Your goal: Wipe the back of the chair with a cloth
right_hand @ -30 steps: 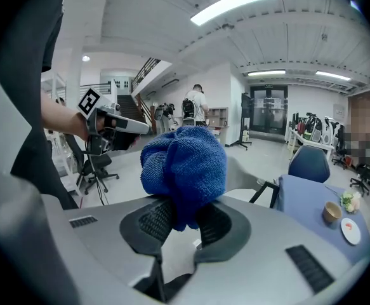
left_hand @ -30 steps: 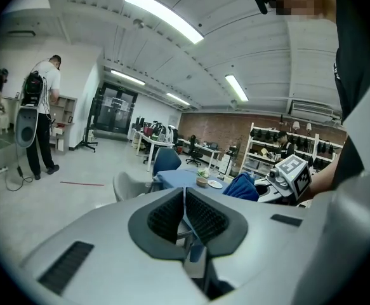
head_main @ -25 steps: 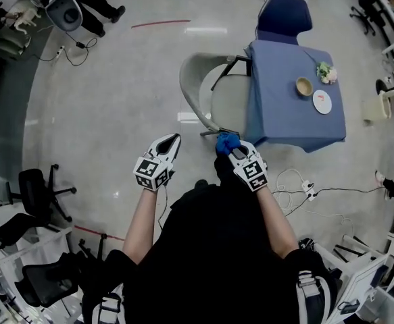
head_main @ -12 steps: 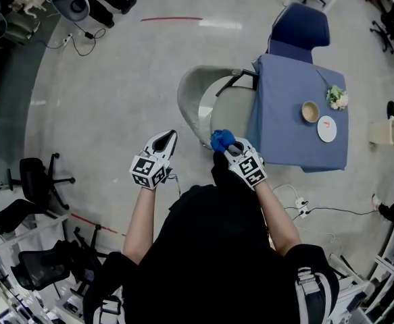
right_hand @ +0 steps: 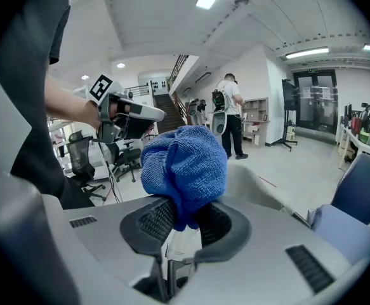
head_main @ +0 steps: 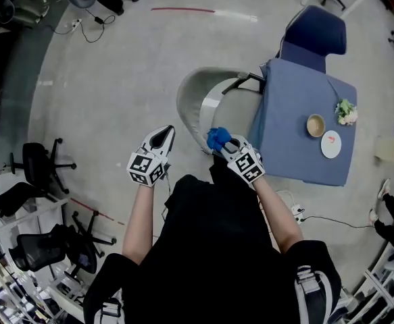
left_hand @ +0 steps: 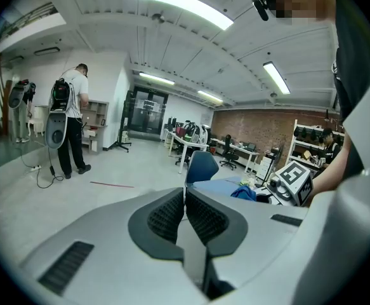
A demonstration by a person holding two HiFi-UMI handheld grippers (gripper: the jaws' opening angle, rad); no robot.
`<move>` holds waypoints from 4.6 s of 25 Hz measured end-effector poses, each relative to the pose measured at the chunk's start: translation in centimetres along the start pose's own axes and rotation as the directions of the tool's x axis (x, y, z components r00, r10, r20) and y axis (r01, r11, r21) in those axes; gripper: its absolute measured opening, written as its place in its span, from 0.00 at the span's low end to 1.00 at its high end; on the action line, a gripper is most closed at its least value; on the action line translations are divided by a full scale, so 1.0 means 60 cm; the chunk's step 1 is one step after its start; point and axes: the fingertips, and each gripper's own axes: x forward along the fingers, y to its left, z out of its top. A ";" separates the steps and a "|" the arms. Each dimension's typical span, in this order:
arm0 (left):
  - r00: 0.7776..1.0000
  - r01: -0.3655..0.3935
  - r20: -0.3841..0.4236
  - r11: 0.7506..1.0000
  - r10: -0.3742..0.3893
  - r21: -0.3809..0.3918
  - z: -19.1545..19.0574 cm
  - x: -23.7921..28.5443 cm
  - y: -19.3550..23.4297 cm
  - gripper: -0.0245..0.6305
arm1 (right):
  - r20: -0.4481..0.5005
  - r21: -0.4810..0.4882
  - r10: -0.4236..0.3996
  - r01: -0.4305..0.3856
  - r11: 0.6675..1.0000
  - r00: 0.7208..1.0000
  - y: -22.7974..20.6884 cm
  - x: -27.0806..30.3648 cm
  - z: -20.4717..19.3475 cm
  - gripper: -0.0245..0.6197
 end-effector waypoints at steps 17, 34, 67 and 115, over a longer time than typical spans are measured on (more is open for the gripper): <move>0.999 0.052 -0.010 0.999 -0.052 -0.012 0.024 0.046 0.091 0.08 | -0.071 0.026 0.035 -0.033 0.999 0.997 0.005 0.126 -0.003 0.19; 0.952 0.278 -0.130 0.961 -0.277 -0.015 -0.043 0.215 0.230 0.08 | -0.232 0.084 -0.036 0.057 0.995 0.972 -0.033 0.315 -0.038 0.19; 0.976 0.135 -0.165 0.988 -0.145 -0.071 -0.160 0.332 0.298 0.08 | -0.099 0.025 -0.113 0.116 0.993 0.989 -0.207 0.475 -0.032 0.19; 0.987 0.120 -0.105 0.991 -0.125 -0.051 -0.170 0.337 0.297 0.08 | -0.239 -0.035 -0.266 0.266 0.963 0.934 -0.465 0.498 -0.140 0.19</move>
